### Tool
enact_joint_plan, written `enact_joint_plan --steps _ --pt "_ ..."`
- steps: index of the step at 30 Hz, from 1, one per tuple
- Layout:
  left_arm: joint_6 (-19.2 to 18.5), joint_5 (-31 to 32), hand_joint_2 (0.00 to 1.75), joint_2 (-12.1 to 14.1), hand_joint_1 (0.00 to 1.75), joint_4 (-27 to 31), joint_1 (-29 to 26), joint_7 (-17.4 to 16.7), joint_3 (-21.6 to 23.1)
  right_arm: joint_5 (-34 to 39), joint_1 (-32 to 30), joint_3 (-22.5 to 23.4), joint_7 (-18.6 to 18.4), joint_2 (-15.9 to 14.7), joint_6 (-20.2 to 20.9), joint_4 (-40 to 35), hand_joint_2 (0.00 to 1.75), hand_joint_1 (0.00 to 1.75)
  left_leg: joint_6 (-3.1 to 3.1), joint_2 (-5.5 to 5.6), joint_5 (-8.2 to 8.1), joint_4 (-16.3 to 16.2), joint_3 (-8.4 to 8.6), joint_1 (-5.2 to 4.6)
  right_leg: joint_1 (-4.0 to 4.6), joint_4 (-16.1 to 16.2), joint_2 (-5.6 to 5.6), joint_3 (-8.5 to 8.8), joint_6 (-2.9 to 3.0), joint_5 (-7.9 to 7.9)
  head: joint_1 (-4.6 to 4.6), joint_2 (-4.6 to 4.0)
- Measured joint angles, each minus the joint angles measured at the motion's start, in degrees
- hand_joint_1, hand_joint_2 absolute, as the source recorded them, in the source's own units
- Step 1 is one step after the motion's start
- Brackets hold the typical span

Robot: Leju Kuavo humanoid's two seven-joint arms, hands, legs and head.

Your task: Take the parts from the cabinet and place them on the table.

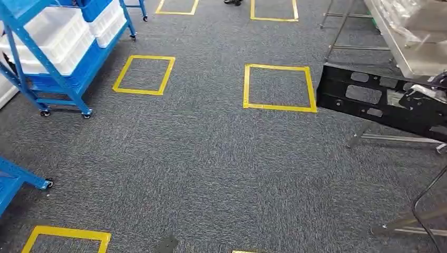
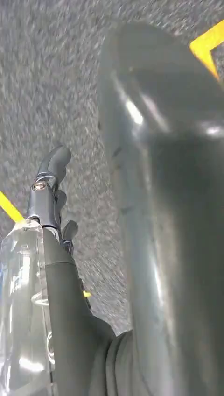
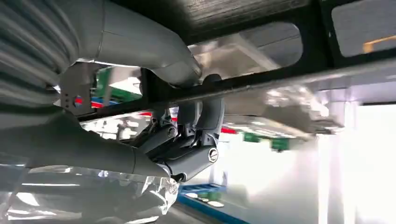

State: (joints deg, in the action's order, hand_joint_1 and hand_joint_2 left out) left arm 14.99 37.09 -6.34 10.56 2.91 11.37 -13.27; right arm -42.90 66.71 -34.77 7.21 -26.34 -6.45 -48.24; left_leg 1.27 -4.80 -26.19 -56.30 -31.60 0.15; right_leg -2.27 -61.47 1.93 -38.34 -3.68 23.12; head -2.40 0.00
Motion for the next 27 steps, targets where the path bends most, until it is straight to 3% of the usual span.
enact_joint_plan --steps 1,3,5,6,7,8,10,11,12,13,15,16,17,20,21,22,23,24,26,27 --pt "0.00 0.06 0.00 0.08 0.00 0.00 0.04 0.13 0.00 0.15 0.00 0.00 0.00 -0.35 0.07 -0.35 1.75 1.75 -0.47 -0.82 -0.60 -0.72 -0.02 -0.20 0.31 3.16 3.06 1.40 -0.04 0.52 -0.02 0.00" --pt "-0.02 0.24 0.00 0.17 0.00 -0.02 0.11 0.33 0.02 0.41 -0.35 -0.04 -0.26 -1.25 0.57 -1.59 1.75 1.75 -1.18 -1.83 -1.36 -1.25 0.11 -0.59 0.77 2.62 1.50 1.39 1.58 0.33 0.00 0.00" --pt "-0.18 0.85 0.00 0.15 0.00 0.00 0.22 0.33 0.04 0.61 -0.66 -0.04 -0.55 -2.51 0.90 -2.60 1.75 1.75 -1.62 -3.15 -1.61 -1.20 0.49 -0.57 1.06 2.45 0.22 1.01 2.16 0.50 -0.11 0.00" --pt "-0.20 0.98 0.00 0.11 0.00 0.00 0.37 0.35 0.04 0.72 -0.59 -0.04 -0.61 -3.26 0.94 -3.02 1.75 1.75 -2.05 -3.55 -2.02 -1.35 0.43 -0.38 0.68 2.65 -0.41 1.18 2.71 0.31 -0.09 0.00" --pt "-0.33 0.98 0.00 0.09 0.00 0.00 0.41 0.35 0.09 0.72 -0.63 -0.04 -0.90 -3.52 0.96 -3.74 1.75 1.75 -2.33 -0.66 -3.20 -2.62 -0.03 0.03 0.63 2.76 -1.17 1.20 3.05 0.23 -0.11 0.00" --pt "-0.35 1.01 0.00 0.02 0.00 0.00 0.39 0.35 0.11 0.70 -0.60 -0.04 -1.07 -3.63 0.96 -4.09 1.75 1.75 -2.25 1.82 -5.32 -5.97 -1.40 0.15 0.66 2.76 -1.61 1.19 3.41 0.24 -0.15 0.00" --pt "-0.44 1.01 0.00 -0.04 0.00 -0.02 0.11 0.35 0.11 0.48 -0.75 -0.17 -1.51 -3.65 1.05 -4.63 1.75 1.75 -2.17 3.85 -9.74 -16.06 -6.08 0.20 0.96 2.74 -3.30 1.17 3.86 0.25 -0.13 0.00" --pt "-0.48 1.01 0.00 -0.04 0.00 -0.02 0.10 0.35 0.11 0.31 -0.84 -0.28 -1.75 -3.59 1.16 -4.83 1.75 1.75 -2.05 4.23 -10.63 -19.75 -8.01 0.19 1.13 2.72 -4.23 1.16 3.91 0.23 -0.15 0.00" --pt "-0.52 1.01 0.00 -0.04 0.00 -0.02 0.18 0.39 0.11 0.18 -0.84 -0.42 -1.90 -3.52 1.33 -4.96 1.75 1.75 -1.81 4.42 -10.14 -20.87 -8.95 0.11 1.28 2.70 -5.16 1.19 3.94 0.22 -0.15 0.00" --pt "-0.52 1.01 0.00 -0.04 0.00 0.00 0.26 0.46 0.11 0.09 -0.80 -0.46 -2.03 -3.52 1.55 -5.07 1.75 1.75 -1.46 4.49 -8.24 -19.03 -8.50 0.02 1.37 2.69 -6.07 1.25 3.94 0.22 -0.13 0.00" --pt "-0.57 1.09 0.00 -0.04 0.00 0.00 0.30 0.48 0.11 0.04 -0.61 -0.46 -2.29 -3.54 2.03 -5.37 1.75 1.75 -0.71 5.66 -2.18 -8.90 -4.50 -0.15 1.38 2.67 -7.80 1.37 3.92 0.21 -0.13 0.00" --pt "-0.57 1.09 0.00 0.06 0.00 0.00 0.27 0.48 0.11 0.04 -0.55 -0.46 -2.40 -3.54 2.27 -5.48 1.75 1.75 -0.39 8.72 0.10 -4.32 -2.77 -0.17 1.21 2.67 -8.42 1.30 3.86 0.17 -0.15 0.00" --pt "-0.61 1.11 0.00 0.09 0.00 -0.02 0.17 0.48 0.11 0.04 -0.37 -0.48 -2.40 -3.54 2.51 -5.48 1.75 1.75 -0.12 11.29 -0.29 -3.02 -1.98 0.08 1.31 2.64 -9.24 1.03 3.46 0.07 -0.13 0.00" --pt "-0.70 1.64 0.00 0.09 0.00 0.00 0.30 0.52 0.13 1.16 -0.46 -0.72 -2.51 -4.48 3.34 -5.88 1.75 1.75 0.08 9.38 -0.20 -2.26 -1.72 -0.49 0.17 3.16 -11.49 0.38 2.12 -0.70 -0.20 0.00" --pt "-0.74 1.97 0.00 0.07 0.00 -0.02 0.45 0.53 0.20 1.55 -0.41 -0.72 -2.51 -5.45 3.37 -6.23 1.75 1.75 0.52 8.61 0.42 -1.15 -1.42 -0.50 0.44 3.63 -12.20 0.31 1.48 -1.05 -0.18 0.00" --pt "-0.77 2.01 0.00 0.07 0.00 0.00 0.61 0.48 0.24 2.01 -0.54 -0.72 -2.54 -6.21 3.32 -6.62 1.75 1.75 0.79 7.53 1.15 -0.08 -0.95 -0.24 0.46 2.87 -9.97 -0.01 1.67 -0.22 -0.17 0.00" --pt "-0.83 2.16 0.00 0.09 0.00 0.00 0.55 0.42 0.24 2.40 -0.37 -0.74 -2.60 -7.11 3.34 -6.97 1.75 1.75 1.08 7.19 1.40 0.75 -0.65 -0.29 1.01 0.84 -6.34 -0.95 1.72 1.51 -0.11 0.00" --pt "-0.87 2.23 0.00 0.07 0.00 0.00 0.42 0.33 0.26 2.67 -0.28 -0.74 -2.86 -7.45 3.30 -7.30 1.75 1.75 1.28 6.22 1.52 0.93 -0.50 -0.38 1.05 -2.85 -4.38 -2.60 1.53 3.55 -0.24 0.00" --pt "-1.07 2.49 0.00 0.04 0.00 -0.02 0.28 0.11 0.44 2.97 -0.72 -0.89 -2.82 -7.72 3.30 -7.78 1.75 1.75 1.33 4.28 1.22 0.82 -0.44 -0.46 0.86 -11.29 -2.84 -6.68 1.16 6.81 -0.24 0.00" --pt "-1.16 2.73 0.00 0.04 0.00 0.00 0.33 0.11 0.53 3.04 -0.99 -0.90 -2.82 -7.89 3.32 -7.82 1.75 1.75 1.23 3.26 1.07 0.72 -0.45 -0.44 0.71 -13.00 -2.51 -7.58 0.91 6.92 -0.24 0.00"
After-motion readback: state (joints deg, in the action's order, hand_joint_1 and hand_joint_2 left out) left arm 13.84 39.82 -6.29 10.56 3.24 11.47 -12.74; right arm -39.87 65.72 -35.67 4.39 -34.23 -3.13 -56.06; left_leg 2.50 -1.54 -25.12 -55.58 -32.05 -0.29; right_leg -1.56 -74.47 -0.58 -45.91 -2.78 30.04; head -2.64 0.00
